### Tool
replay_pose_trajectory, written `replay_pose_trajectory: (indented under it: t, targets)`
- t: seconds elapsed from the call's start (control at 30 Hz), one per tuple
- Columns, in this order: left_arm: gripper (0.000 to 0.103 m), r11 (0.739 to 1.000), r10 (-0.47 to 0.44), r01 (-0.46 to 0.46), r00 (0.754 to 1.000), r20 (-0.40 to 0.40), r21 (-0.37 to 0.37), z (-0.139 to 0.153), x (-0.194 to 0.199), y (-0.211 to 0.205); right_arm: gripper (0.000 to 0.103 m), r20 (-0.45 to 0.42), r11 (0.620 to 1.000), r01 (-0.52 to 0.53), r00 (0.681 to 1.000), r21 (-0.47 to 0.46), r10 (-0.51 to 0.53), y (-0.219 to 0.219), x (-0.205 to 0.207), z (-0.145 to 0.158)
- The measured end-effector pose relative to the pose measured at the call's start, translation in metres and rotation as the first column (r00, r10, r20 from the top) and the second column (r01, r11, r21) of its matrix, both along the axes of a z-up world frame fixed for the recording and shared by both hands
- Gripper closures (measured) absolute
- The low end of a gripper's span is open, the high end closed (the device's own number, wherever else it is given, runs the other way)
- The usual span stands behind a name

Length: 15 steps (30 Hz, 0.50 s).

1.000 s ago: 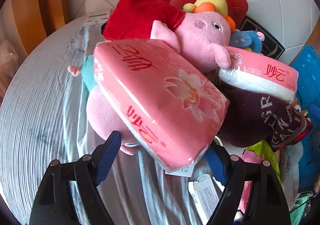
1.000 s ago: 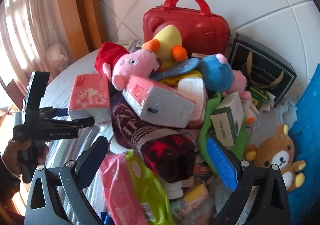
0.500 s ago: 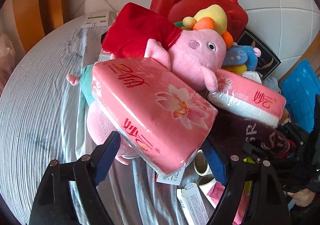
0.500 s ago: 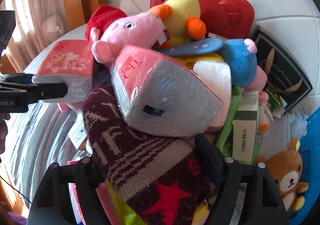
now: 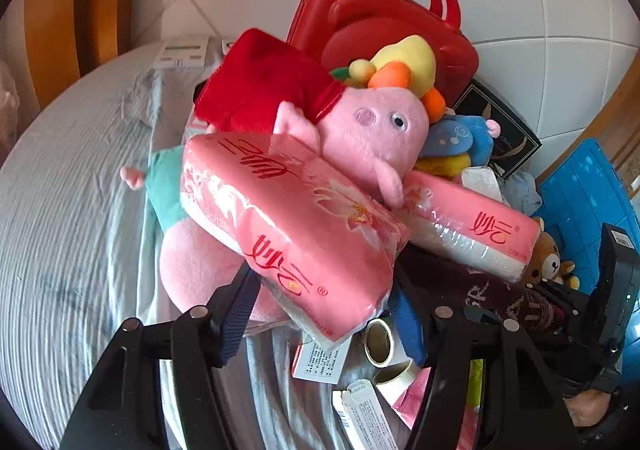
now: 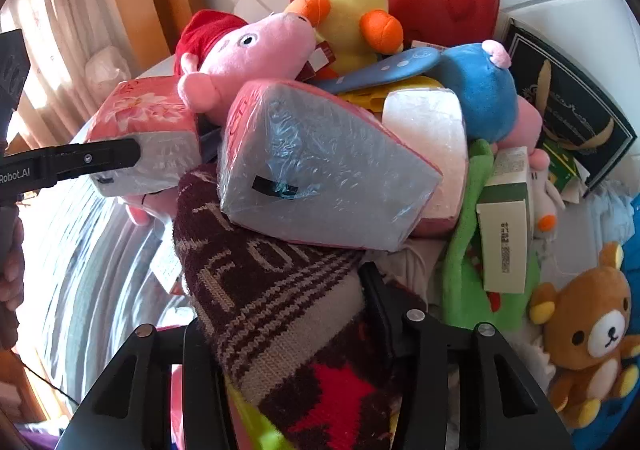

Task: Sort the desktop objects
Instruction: 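Grasp the large pink tissue pack with left gripper while right grasps the maroon knit sock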

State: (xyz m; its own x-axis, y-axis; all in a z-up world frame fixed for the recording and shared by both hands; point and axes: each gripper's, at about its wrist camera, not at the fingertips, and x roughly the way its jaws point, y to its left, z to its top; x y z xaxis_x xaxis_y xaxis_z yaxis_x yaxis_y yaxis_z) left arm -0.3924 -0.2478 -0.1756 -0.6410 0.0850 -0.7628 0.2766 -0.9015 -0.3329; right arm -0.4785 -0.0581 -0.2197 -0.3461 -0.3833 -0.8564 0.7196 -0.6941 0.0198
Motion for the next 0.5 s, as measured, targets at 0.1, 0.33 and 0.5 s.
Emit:
replay_pose_trajectory:
  t: [0.1,0.33,0.5]
  targets:
    - [0.042,1.000,-0.006,0.006,1.000,0.005,0.005,0.001,-0.002,-0.004,0.059,0.020,1.000,0.010,1.000,-0.022,-0.009,0.002,0.003,0.003]
    - [0.046,0.997,-0.056,0.052,0.996,-0.066,-0.057,0.025,0.000,0.001,0.067,0.022,0.998,0.013,1.000,-0.057,-0.011,0.009,0.008,0.015]
    - [0.044,0.995,-0.064,0.064,0.998,0.012,-0.075,0.016,-0.005,0.000,0.070,0.044,0.997,0.022,0.999,-0.077,-0.018,0.008,0.014,0.018]
